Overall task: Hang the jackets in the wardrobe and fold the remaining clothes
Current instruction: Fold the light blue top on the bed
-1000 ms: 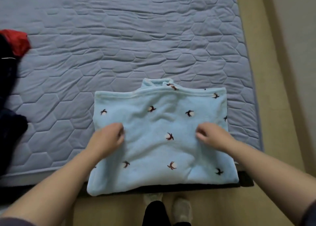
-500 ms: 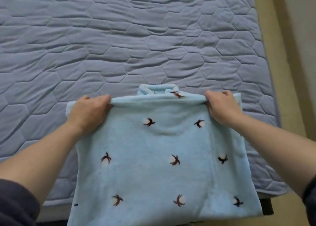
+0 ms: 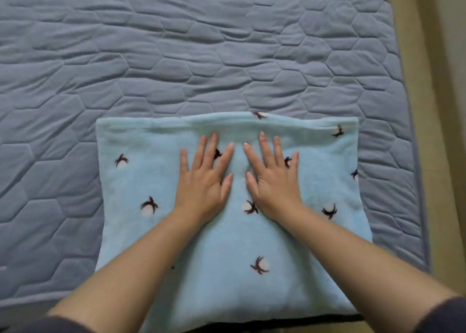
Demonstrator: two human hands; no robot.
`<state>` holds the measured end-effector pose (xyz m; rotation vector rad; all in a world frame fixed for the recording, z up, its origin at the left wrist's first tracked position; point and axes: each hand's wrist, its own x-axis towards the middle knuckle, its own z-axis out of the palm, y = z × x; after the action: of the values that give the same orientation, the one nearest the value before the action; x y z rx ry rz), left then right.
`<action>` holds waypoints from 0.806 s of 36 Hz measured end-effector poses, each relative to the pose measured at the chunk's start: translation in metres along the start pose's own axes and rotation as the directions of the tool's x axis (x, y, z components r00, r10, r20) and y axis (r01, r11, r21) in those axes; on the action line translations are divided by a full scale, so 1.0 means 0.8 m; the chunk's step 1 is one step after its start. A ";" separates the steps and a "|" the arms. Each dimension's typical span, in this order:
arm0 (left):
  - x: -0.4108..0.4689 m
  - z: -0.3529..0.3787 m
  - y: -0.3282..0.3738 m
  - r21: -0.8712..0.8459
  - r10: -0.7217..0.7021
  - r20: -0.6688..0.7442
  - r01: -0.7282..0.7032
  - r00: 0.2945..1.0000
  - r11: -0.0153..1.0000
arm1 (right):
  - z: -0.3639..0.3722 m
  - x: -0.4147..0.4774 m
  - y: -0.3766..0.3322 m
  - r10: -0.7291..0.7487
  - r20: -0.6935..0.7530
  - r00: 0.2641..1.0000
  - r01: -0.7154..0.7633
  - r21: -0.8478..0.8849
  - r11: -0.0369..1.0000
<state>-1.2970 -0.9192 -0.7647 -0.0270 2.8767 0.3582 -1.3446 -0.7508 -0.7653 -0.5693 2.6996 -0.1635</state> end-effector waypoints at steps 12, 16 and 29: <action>-0.100 0.005 -0.099 0.154 -0.560 0.012 0.551 0.829 0.820 | 0.010 -0.084 0.116 0.327 0.108 0.939 -0.294 -0.241 0.925; -0.144 -0.024 -0.056 0.045 -0.473 -0.061 0.476 0.879 0.879 | -0.017 -0.127 0.088 0.310 0.081 0.947 -0.301 -0.113 0.947; -0.244 0.071 -0.035 0.075 -0.385 0.066 0.380 0.921 0.922 | 0.085 -0.209 0.054 -0.100 0.076 0.992 0.107 -0.095 0.990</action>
<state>-1.0926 -0.9346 -0.7778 -0.5437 2.7150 0.1887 -1.1922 -0.6455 -0.7796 -0.7321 2.6215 -0.0355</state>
